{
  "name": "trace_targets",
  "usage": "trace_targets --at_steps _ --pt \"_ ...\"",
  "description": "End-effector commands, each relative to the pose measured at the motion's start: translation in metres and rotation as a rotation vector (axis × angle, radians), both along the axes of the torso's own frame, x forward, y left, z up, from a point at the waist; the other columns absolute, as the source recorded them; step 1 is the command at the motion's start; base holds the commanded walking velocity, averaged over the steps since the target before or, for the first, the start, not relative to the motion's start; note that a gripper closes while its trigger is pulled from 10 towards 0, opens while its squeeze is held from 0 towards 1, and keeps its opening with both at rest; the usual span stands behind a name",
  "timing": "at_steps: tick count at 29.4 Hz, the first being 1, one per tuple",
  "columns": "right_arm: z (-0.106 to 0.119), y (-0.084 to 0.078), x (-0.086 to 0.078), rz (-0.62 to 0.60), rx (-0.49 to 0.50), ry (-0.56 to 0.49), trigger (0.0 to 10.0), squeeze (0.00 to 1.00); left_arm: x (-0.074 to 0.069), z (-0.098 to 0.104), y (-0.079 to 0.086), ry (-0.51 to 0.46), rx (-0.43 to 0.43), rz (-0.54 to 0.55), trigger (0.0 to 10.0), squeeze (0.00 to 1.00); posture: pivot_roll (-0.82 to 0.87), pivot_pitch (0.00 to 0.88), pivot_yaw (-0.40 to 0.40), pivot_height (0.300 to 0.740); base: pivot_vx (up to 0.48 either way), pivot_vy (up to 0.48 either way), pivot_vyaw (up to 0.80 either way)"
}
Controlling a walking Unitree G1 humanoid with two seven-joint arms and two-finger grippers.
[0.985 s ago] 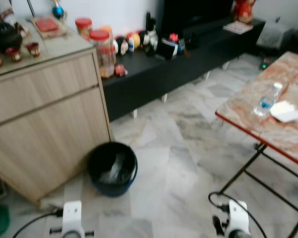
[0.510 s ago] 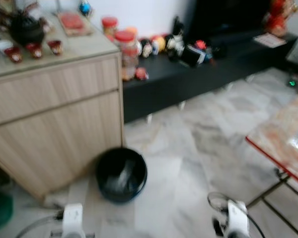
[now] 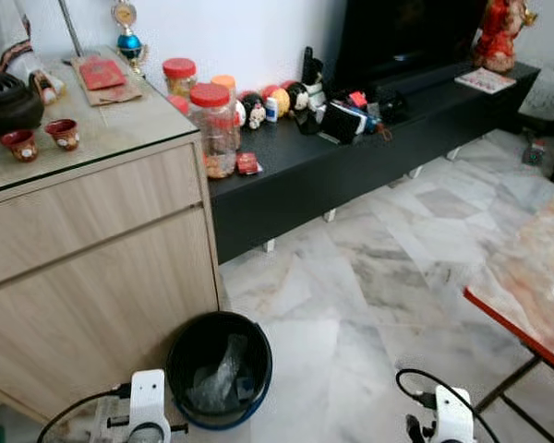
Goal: Picking trash to rubbish bin
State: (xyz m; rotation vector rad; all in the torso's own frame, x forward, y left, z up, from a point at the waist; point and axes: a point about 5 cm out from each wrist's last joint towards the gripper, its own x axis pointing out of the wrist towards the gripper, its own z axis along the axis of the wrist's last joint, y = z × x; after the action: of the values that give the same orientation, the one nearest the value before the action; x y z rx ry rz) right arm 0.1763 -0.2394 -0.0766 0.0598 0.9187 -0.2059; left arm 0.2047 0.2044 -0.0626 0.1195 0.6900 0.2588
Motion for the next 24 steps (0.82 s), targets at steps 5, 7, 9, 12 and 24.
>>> trace_targets --at_steps 5,7,9,12,24 --pt "0.029 -0.005 0.047 0.099 -0.053 -0.166 10.0 0.00 0.039 0.022 -0.034 -0.125 -0.103 -0.227 10.0 0.00 0.01 0.078 -0.055 0.740 0.161 0.000 0.00" --pt "0.041 -0.003 0.064 0.151 -0.070 -0.221 10.0 0.00 0.050 0.030 -0.048 -0.166 -0.150 -0.305 10.0 0.00 0.01 0.081 -0.056 0.740 0.000 0.000 0.00" --pt "0.053 -0.001 0.080 0.196 -0.085 -0.274 10.0 0.00 0.062 0.040 -0.060 -0.210 -0.175 -0.376 10.0 0.00 0.01 0.082 -0.057 0.740 0.000 0.000 0.00" --pt "0.075 0.007 0.106 0.263 -0.098 -0.371 10.0 0.00 0.080 0.058 -0.076 -0.279 -0.210 -0.471 10.0 0.00 0.00 0.084 -0.060 0.740 0.000 0.000 0.00" --pt "0.125 0.059 0.154 0.472 0.092 -0.611 10.0 0.00 0.108 0.092 -0.072 -0.421 -0.186 -0.512 10.0 0.00 -0.02 0.097 -0.065 0.740 0.000 0.000 0.00"
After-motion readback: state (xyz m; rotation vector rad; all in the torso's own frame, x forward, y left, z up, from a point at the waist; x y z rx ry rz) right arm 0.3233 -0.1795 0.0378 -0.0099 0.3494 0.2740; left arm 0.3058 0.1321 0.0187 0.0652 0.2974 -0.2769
